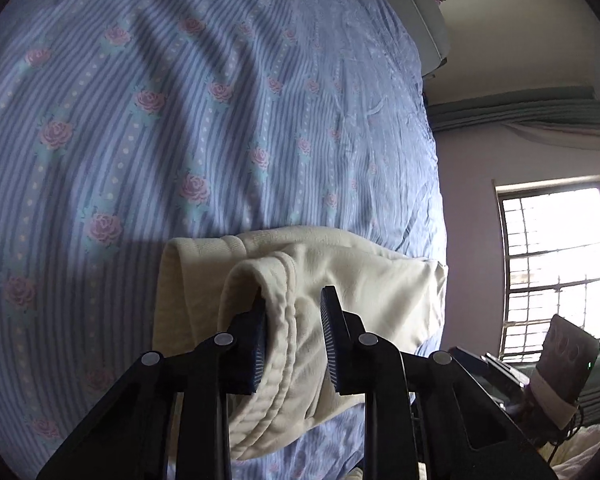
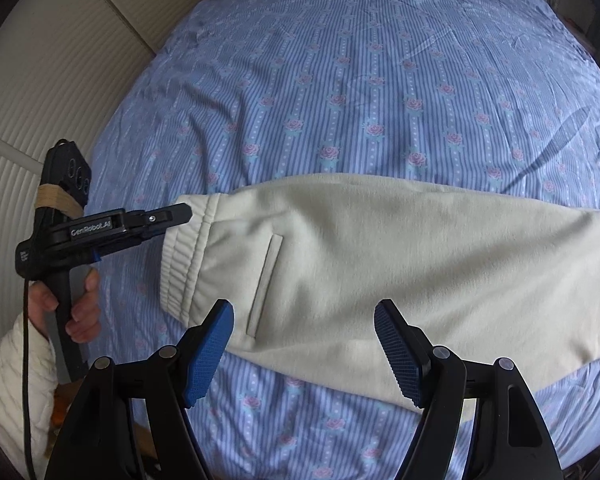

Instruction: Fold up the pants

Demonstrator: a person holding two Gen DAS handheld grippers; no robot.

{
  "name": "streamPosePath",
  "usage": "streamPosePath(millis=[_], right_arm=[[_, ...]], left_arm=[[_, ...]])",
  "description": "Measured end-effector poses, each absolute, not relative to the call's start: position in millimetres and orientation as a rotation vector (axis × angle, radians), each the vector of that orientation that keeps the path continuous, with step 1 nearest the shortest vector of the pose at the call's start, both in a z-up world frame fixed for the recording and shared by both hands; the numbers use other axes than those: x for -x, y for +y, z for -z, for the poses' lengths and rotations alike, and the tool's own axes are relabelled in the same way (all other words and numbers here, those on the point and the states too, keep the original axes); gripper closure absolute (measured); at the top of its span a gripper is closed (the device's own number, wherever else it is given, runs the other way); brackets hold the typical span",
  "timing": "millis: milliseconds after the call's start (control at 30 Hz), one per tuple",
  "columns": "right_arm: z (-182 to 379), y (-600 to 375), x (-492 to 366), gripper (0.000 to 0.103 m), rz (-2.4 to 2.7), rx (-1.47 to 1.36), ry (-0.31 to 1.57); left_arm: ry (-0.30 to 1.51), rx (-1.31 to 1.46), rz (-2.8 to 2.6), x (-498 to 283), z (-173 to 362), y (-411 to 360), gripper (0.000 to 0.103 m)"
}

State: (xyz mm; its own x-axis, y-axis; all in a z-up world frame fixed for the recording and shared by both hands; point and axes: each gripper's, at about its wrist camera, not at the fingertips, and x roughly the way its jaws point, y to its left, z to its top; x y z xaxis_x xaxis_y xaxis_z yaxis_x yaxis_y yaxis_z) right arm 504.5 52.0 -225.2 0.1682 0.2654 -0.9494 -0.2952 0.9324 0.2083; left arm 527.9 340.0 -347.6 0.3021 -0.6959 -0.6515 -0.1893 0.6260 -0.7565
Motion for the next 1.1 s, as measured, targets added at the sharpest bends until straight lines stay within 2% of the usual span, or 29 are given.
streamPosePath(millis=[100,167,200,233,400,467,667,767,967,1000,1067,1100], right_arm=[[223,55,-503,0.029,-0.39,0.046,1.344],[224,55,-503,0.029,-0.382,0.053,1.346],[224,53,-502,0.029,-0.377,0.052,1.349],[224,51,-502,0.029,-0.37,0.051,1.352],[226,36,-501,0.029,-0.361,0.027,1.368],[223,31,-498,0.029,-0.354,0.015,1.362],[221,29,-508,0.029,-0.309,0.009,1.339],[221,35,-512,0.029,-0.304,0.032,1.32],[221,36,-506,0.029,-0.317,0.043,1.319],[221,34,-504,0.029,-0.316,0.044,1.318],[220,26,-499,0.029,-0.309,0.041,1.315],[219,21,-497,0.029,-0.307,0.035,1.314]], left_arm=[[1.3,0.844,0.381,-542,364,327,0.072],[1.304,0.819,0.353,-546,365,321,0.073],[1.302,0.817,0.329,-547,361,320,0.08],[1.283,0.806,0.313,-545,354,319,0.094],[0.994,0.793,0.393,-522,275,332,0.095],[0.939,0.806,0.341,-519,271,345,0.095],[1.175,0.699,0.193,-536,338,344,0.095],[1.171,0.737,0.202,-535,342,353,0.095],[1.211,0.636,0.21,-533,324,342,0.091],[1.214,0.616,0.213,-531,317,341,0.088],[1.222,0.508,0.189,-527,304,330,0.071],[1.215,0.408,0.124,-524,295,324,0.032]])
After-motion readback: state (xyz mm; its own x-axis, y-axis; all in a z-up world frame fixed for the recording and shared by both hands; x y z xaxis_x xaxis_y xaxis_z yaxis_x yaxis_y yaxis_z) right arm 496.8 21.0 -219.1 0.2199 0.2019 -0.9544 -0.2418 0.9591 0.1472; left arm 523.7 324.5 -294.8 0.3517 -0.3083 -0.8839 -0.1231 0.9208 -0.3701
